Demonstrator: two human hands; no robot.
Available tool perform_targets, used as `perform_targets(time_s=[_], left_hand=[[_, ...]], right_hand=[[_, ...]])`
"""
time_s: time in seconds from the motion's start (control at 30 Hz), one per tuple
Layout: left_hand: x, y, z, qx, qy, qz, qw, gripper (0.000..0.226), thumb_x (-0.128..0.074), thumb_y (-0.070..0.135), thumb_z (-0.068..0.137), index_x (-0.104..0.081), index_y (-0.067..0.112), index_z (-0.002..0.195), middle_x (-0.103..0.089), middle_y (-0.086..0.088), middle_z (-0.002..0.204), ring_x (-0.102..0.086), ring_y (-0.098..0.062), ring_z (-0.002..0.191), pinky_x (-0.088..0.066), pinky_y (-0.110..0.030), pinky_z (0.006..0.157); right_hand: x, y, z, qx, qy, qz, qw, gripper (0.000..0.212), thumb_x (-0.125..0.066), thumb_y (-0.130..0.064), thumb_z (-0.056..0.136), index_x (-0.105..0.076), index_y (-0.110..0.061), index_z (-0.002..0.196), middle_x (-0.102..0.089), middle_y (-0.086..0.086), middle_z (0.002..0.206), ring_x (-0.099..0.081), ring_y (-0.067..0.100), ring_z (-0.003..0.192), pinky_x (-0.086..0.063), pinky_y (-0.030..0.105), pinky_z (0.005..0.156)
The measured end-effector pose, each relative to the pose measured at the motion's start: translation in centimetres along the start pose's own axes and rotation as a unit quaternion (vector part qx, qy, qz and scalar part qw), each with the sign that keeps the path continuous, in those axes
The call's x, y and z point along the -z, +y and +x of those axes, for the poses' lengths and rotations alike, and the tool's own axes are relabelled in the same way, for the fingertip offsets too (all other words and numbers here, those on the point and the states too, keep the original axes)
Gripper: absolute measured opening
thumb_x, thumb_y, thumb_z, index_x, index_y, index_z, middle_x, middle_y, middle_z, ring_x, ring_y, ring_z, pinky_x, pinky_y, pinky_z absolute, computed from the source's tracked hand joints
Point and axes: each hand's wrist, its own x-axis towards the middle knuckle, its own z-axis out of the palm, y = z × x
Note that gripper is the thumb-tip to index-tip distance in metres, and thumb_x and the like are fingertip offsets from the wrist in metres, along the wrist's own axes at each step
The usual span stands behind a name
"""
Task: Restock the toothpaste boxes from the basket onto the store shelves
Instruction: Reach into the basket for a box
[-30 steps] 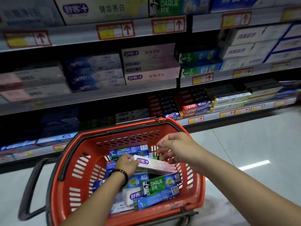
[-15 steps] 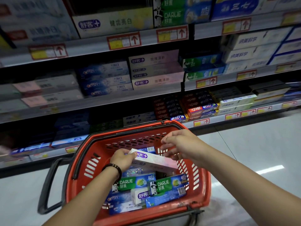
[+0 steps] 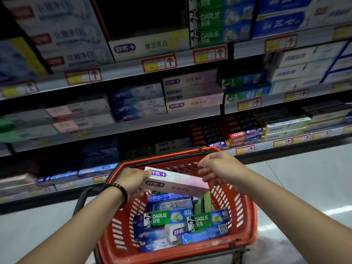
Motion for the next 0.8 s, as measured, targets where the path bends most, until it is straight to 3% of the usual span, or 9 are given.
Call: perform_targets(time_s=[0.1, 0.27, 0.4, 0.5, 0.63, 0.7, 0.8], left_hand=[[1.3, 0.6, -0.8, -0.002, -0.004, -0.024, 1.000, 0.024, -0.070, 0.037, 0.099, -0.071, 0.014, 0.106, -0.080, -0.013, 0.091, -0.072, -0.029, 0.085, -0.060, -0.043, 0.081], [3.3, 1.4, -2.1, 0.002, -0.018, -0.074, 0.997, 0.033, -0.066, 0.040, 0.100, -0.071, 0.010, 0.113, -0.079, -0.017, 0.095, -0.072, -0.030, 0.085, -0.058, -0.039, 0.074], [4.5, 2.3, -3.8, -0.003, -0.035, -0.110, 0.993, 0.031, -0.064, 0.036, 0.102, -0.069, 0.008, 0.116, -0.078, -0.022, 0.098, -0.070, -0.030, 0.084, -0.056, -0.041, 0.082], [5.7, 2.7, -4.6, -0.003, -0.048, -0.128, 0.991, 0.032, -0.065, 0.035, 0.102, -0.069, 0.008, 0.119, -0.078, -0.023, 0.099, -0.071, -0.032, 0.088, -0.057, -0.042, 0.085], [6.9, 2.4, -4.9, -0.004, -0.060, -0.156, 0.986, 0.034, -0.065, 0.034, 0.101, -0.070, 0.007, 0.121, -0.077, -0.023, 0.104, -0.070, -0.035, 0.094, -0.058, -0.045, 0.092], [7.3, 2.1, -4.8, -0.008, -0.057, -0.169, 0.984, 0.035, -0.065, 0.034, 0.101, -0.070, 0.007, 0.122, -0.077, -0.023, 0.107, -0.071, -0.035, 0.095, -0.057, -0.047, 0.094], [7.5, 1.9, -4.7, -0.020, -0.057, -0.184, 0.981, 0.034, -0.063, 0.034, 0.102, -0.069, 0.008, 0.123, -0.077, -0.022, 0.107, -0.071, -0.035, 0.096, -0.057, -0.047, 0.096]], right_hand=[[-0.3, 0.0, 0.2, 0.003, 0.004, -0.007, 1.000, 0.010, -0.067, -0.021, 0.102, -0.073, -0.013, 0.101, -0.080, 0.008, 0.101, -0.080, 0.029, 0.084, -0.057, 0.032, 0.061], [-0.7, 0.4, 0.8, 0.026, 0.045, -0.064, 0.997, 0.008, -0.074, -0.022, 0.096, -0.070, -0.016, 0.101, -0.079, 0.009, 0.095, -0.076, 0.029, 0.083, -0.056, 0.034, 0.061], [-0.7, 0.3, 1.3, 0.023, 0.079, -0.094, 0.992, 0.039, -0.082, -0.029, 0.089, -0.057, -0.025, 0.119, -0.074, 0.006, 0.105, -0.072, 0.023, 0.085, -0.056, 0.035, 0.066], [-0.6, -0.5, 1.0, 0.023, 0.071, -0.083, 0.994, 0.053, -0.083, -0.022, 0.091, -0.047, -0.022, 0.129, -0.070, 0.003, 0.104, -0.075, 0.021, 0.081, -0.059, 0.034, 0.062], [-0.7, -0.6, 1.2, 0.041, 0.054, -0.104, 0.992, 0.065, -0.089, -0.016, 0.084, -0.049, -0.020, 0.134, -0.072, 0.000, 0.111, -0.077, 0.021, 0.093, -0.066, 0.044, 0.081], [-0.8, -0.3, 1.4, 0.048, 0.046, -0.122, 0.990, 0.066, -0.092, -0.016, 0.077, -0.053, -0.022, 0.131, -0.076, -0.001, 0.112, -0.076, 0.019, 0.095, -0.064, 0.043, 0.086], [-0.9, 0.3, 1.7, 0.056, 0.036, -0.137, 0.988, 0.051, -0.093, -0.011, 0.076, -0.062, -0.028, 0.113, -0.080, -0.002, 0.099, -0.076, 0.018, 0.085, -0.063, 0.041, 0.083]])
